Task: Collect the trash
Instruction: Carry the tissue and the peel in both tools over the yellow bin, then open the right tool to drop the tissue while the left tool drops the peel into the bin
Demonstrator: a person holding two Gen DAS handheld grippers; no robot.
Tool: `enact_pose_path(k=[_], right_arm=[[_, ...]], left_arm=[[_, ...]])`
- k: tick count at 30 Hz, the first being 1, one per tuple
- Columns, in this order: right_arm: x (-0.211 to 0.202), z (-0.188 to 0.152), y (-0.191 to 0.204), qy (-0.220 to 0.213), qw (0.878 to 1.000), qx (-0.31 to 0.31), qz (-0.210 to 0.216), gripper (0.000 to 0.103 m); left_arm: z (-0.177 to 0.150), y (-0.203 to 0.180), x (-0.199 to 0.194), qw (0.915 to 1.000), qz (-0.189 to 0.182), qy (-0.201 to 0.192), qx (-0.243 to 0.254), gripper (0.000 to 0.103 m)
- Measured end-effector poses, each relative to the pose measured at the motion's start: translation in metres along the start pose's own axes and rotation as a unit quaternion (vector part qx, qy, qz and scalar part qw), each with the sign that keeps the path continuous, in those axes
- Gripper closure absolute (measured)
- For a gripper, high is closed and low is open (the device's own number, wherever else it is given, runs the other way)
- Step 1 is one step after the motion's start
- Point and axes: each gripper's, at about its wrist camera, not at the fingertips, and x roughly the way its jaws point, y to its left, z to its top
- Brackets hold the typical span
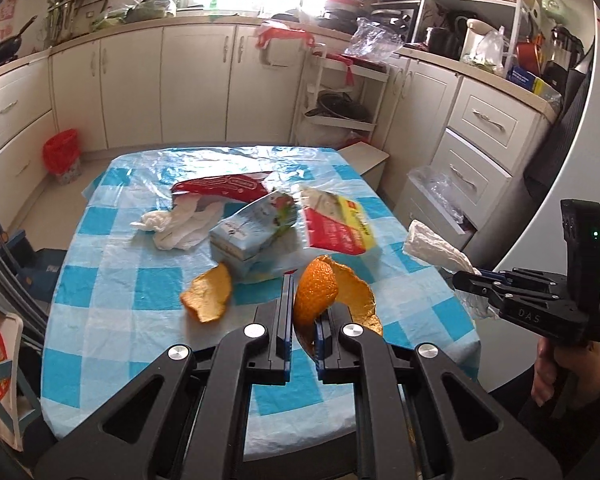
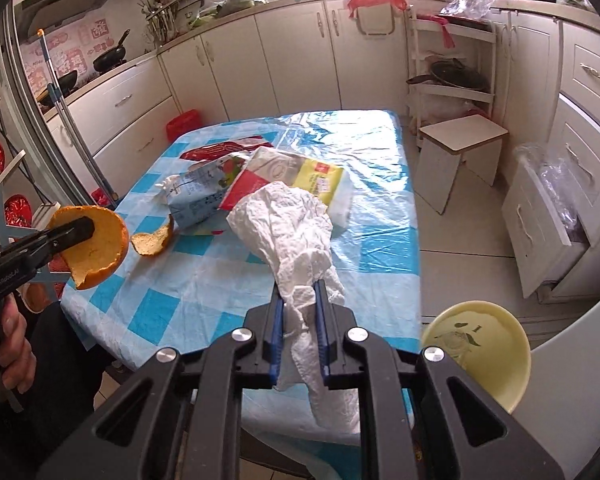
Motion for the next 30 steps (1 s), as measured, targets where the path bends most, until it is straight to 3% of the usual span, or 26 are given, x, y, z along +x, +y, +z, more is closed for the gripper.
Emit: enact_pose_path(k=[6,11,18,22,23,28,30], right_arm=[[-0.012,-0.001,-0.041,0.004,0.998,0.035,-0.044,0.088],[-0.001,-0.005,-0.088,0.052,0.992,0.087,-0.077,0.088],[0.033,-0.017,-0.15,0.142,0.971,0.15,-0.118,0.088],[0.05,-0.026,-0.182,0.18,0.955,0.198,-0.131,0.077],[0.049,-0.027,-0.189,0.178,0.952,0.214,-0.129,0.076],[0.03,-0.025,-0.214,0.133,0.941,0.285,-0.128,0.049],[0.021,-0.022,-0.218,0.111,0.94,0.297,-0.125,0.049]], left_arm=[[0.012,-0.058,0.016,0.9986,-0.042,-0.001,0.033,0.095],[0.015,-0.108,0.04,0.996,-0.069,0.009,0.057,0.095],[0.011,-0.167,0.088,0.9914,-0.095,0.04,0.08,0.095],[0.007,-0.193,0.112,0.9895,-0.099,0.056,0.089,0.095],[0.006,-0.198,0.119,0.9889,-0.101,0.06,0.091,0.095],[-0.002,-0.221,0.147,0.9862,-0.103,0.083,0.099,0.095],[-0.006,-0.228,0.156,0.9851,-0.104,0.091,0.102,0.095]])
